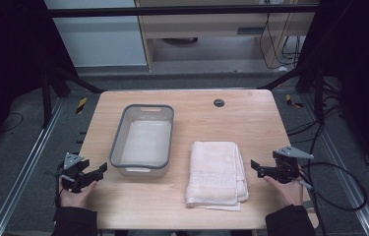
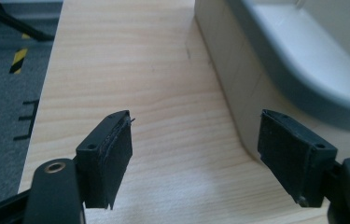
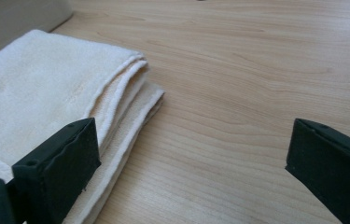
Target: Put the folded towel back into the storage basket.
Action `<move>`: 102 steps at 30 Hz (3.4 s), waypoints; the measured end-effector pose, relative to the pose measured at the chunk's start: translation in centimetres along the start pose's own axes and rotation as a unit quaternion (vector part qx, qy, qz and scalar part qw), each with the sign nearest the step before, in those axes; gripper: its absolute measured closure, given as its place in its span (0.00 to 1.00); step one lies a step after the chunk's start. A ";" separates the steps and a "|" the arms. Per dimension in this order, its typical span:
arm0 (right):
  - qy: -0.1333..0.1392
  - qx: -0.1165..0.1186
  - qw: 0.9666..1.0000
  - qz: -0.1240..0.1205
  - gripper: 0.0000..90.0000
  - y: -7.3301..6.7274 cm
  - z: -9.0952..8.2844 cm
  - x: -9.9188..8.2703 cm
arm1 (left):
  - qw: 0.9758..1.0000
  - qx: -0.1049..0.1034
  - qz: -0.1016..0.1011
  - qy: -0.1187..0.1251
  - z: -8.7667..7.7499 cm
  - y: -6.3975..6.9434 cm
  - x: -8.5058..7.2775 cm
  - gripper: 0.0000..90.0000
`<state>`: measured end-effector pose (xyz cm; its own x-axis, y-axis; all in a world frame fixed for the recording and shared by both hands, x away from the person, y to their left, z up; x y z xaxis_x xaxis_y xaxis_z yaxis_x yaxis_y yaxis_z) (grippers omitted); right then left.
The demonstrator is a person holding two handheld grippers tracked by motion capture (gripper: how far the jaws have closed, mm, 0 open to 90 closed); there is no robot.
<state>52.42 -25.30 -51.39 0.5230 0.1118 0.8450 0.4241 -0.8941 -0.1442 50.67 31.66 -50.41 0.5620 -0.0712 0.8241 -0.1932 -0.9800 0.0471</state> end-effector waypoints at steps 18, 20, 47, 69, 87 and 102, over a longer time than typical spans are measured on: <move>0.022 0.007 0.999 -0.035 0.40 -1.6 -1.3 1.4 | 0.999 -0.011 -0.010 0.052 -2.7 1.6 2.5 0.34; 0.020 0.006 0.999 -0.037 0.42 -1.6 -1.3 1.5 | 0.998 -0.009 -0.012 0.057 -3.0 1.7 2.8 0.35; 0.031 0.026 0.998 -0.045 0.40 -3.4 0.0 7.1 | 0.993 -0.071 0.020 0.090 -2.7 8.7 6.9 0.39; 0.031 0.037 0.998 -0.044 0.38 -4.1 1.4 9.0 | 0.984 -0.142 0.072 0.077 -0.9 18.2 7.4 0.41; -0.006 0.050 0.997 -0.049 0.32 -4.9 3.4 7.2 | 0.976 -0.182 0.111 0.049 -1.1 23.4 5.0 0.41; -0.019 0.045 0.998 -0.038 0.29 -4.1 4.0 5.9 | 0.972 -0.200 0.124 0.012 0.2 26.0 2.6 0.41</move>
<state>56.75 -19.22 -47.93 0.5141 0.1966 0.8349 0.5271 -0.8403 -0.1268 47.26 5.93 -47.10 0.4408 -0.2870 0.8505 -0.6197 -0.7827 0.0570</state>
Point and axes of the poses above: each handheld gripper's, and its own axes: z roughly forward along the jaws, x roughly out of its top, y roughly to its right, the point moved 8 cm from there along z, roughly forward along the jaws, and after that the axes turned 3 degrees about x, right-handed, at the moved point
